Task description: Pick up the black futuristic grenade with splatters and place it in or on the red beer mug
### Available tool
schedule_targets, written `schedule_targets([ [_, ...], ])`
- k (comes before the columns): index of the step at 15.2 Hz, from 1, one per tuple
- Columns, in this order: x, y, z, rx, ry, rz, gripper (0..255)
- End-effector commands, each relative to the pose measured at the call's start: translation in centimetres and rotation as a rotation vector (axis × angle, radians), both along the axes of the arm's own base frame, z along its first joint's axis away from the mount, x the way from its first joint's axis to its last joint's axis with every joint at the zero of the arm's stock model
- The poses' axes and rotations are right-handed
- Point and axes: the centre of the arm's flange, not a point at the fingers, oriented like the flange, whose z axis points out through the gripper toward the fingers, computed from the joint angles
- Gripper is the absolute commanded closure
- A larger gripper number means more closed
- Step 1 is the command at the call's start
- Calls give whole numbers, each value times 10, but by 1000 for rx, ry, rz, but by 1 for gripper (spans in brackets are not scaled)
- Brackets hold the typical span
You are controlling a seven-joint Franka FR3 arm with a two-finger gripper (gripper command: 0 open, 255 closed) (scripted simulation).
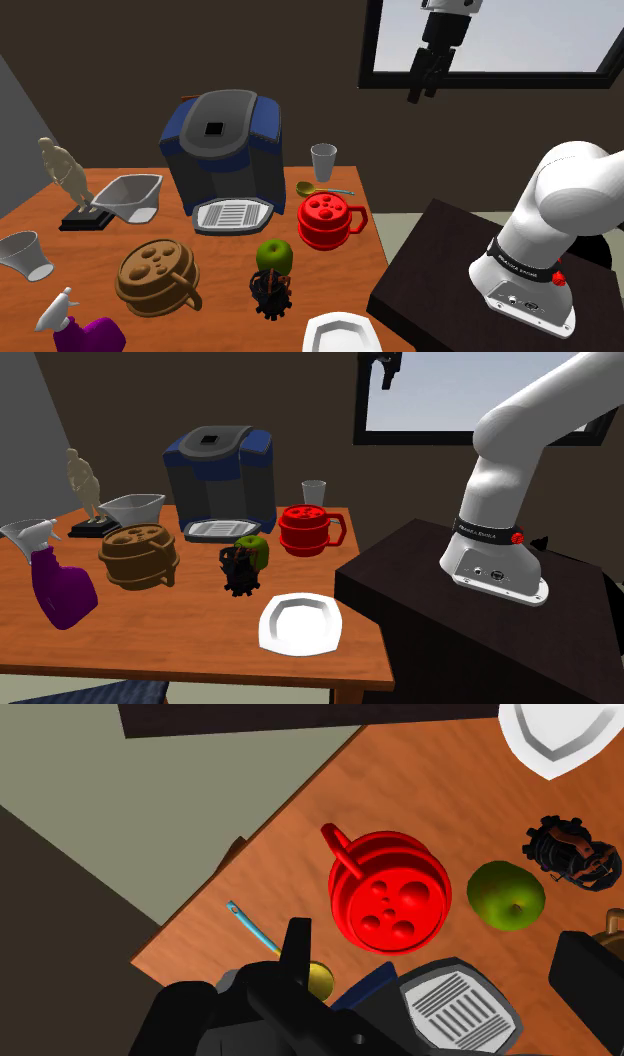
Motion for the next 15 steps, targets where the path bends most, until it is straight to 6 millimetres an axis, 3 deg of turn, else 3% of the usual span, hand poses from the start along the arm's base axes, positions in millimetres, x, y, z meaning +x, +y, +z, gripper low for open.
schedule_targets([
  [1, 0, 0, 0, 0, 0, 0, 0],
  [15, 71, 116, -128, -2, 33, 152, 0],
])
